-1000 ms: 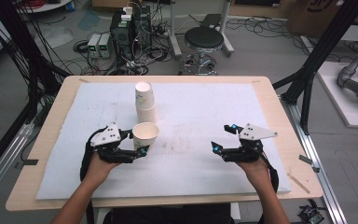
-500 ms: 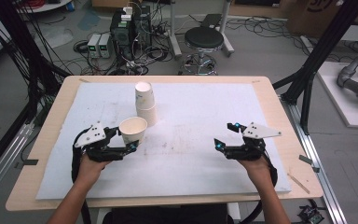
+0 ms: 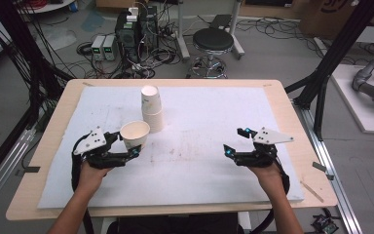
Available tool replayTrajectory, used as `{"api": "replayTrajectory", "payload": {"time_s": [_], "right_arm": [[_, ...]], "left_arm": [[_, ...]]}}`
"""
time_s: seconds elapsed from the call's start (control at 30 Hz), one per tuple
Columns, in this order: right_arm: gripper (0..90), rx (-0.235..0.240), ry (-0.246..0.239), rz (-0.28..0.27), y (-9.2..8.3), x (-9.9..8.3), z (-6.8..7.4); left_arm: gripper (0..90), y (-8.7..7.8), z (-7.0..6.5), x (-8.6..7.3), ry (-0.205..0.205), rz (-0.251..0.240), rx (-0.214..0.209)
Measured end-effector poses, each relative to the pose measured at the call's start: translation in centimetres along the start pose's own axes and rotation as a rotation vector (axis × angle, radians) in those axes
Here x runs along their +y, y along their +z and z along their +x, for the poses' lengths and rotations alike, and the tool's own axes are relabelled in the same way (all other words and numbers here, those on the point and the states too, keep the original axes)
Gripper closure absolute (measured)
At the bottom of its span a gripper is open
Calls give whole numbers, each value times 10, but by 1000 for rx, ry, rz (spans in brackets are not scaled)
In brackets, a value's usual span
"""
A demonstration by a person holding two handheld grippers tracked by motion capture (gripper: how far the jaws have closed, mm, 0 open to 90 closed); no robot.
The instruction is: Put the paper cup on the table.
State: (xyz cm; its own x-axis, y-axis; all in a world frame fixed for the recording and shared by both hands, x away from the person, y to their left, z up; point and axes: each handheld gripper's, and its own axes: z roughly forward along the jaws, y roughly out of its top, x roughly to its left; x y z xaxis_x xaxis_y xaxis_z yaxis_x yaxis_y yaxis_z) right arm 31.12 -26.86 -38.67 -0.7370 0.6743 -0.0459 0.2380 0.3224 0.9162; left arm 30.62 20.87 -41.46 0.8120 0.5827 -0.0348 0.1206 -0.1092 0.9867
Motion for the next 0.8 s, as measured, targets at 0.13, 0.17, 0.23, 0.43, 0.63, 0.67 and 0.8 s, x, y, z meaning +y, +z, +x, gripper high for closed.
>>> {"api": "replayTrajectory", "payload": {"time_s": [0.13,0.17,0.23,0.43,0.63,0.67,0.8], "right_arm": [[207,0,1,8,1,0,1],[207,0,-1,9,1,-1,1],[207,-2,-7,3,0,-1,0],[207,1,-7,11,-1,-3,0],[208,2,-6,12,-2,-3,1],[208,2,-7,11,-2,-3,1],[208,7,-9,14,-1,-3,2]], "left_arm": [[365,-4,4,-1,-10,-8,24],[365,-5,6,-1,-12,-9,30],[366,-7,8,-2,-7,-7,51],[366,-12,19,-4,-8,-7,140],[365,-20,35,-15,-53,-4,256],[365,-21,37,-16,-58,-5,266],[365,-24,47,-23,-79,8,310]]}}
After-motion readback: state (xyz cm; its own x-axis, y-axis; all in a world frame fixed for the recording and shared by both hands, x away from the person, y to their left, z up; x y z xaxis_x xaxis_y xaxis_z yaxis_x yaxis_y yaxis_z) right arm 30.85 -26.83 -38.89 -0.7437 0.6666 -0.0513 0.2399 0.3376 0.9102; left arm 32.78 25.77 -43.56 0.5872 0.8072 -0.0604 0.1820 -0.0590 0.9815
